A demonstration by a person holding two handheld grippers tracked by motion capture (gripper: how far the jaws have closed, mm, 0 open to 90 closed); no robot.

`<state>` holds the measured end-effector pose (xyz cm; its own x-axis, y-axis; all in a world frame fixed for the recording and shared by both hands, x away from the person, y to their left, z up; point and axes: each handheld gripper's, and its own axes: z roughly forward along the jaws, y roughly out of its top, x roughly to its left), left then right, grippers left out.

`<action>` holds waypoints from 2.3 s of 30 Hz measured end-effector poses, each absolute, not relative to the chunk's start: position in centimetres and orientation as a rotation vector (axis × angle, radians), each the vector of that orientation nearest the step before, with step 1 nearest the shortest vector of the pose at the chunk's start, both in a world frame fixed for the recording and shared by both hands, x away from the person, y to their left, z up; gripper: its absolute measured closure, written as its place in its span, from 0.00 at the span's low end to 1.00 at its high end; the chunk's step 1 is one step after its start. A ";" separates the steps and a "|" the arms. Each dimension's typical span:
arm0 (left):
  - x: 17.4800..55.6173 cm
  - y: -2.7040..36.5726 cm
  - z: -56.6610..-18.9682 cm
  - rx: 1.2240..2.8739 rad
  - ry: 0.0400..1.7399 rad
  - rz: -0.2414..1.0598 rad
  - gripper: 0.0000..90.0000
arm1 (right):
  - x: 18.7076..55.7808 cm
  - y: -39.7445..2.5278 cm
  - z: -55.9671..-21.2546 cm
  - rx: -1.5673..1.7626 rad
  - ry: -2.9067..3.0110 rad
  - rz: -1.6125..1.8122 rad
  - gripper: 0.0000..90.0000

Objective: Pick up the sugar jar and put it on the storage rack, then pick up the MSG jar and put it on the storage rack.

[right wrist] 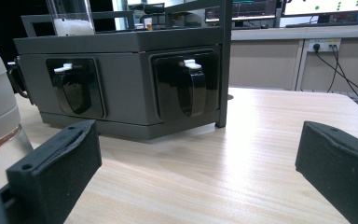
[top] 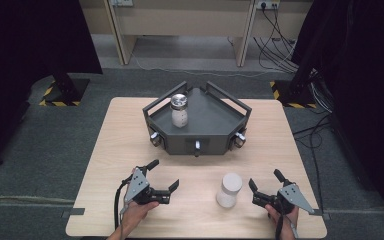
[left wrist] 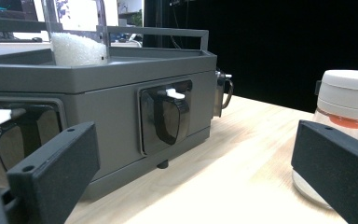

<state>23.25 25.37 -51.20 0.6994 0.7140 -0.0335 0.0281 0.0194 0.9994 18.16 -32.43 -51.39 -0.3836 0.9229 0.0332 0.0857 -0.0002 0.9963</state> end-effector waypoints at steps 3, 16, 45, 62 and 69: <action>23.3 25.2 -51.3 1.485 0.647 0.593 0.01 | 18.1 -32.5 -51.4 1.073 1.553 1.468 0.00; 23.4 25.3 -51.3 1.489 0.653 0.592 0.01 | 18.2 -32.6 -51.4 1.075 1.550 1.471 0.00; 23.6 25.4 -51.3 1.482 0.667 0.593 0.01 | 18.2 -32.6 -51.4 1.074 1.552 1.479 0.00; 23.5 25.3 -51.4 1.492 0.655 0.588 0.00 | 18.2 -32.5 -51.4 1.075 1.554 1.473 0.00; 23.5 25.2 -51.5 1.491 0.648 0.586 0.01 | 18.2 -32.6 -51.4 1.064 1.565 1.478 0.00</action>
<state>23.47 25.19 -51.50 0.7041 0.7094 -0.0320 0.0395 0.0059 0.9992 18.23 -32.61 -51.36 -0.3971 0.9171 0.0347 0.0871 0.0000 0.9962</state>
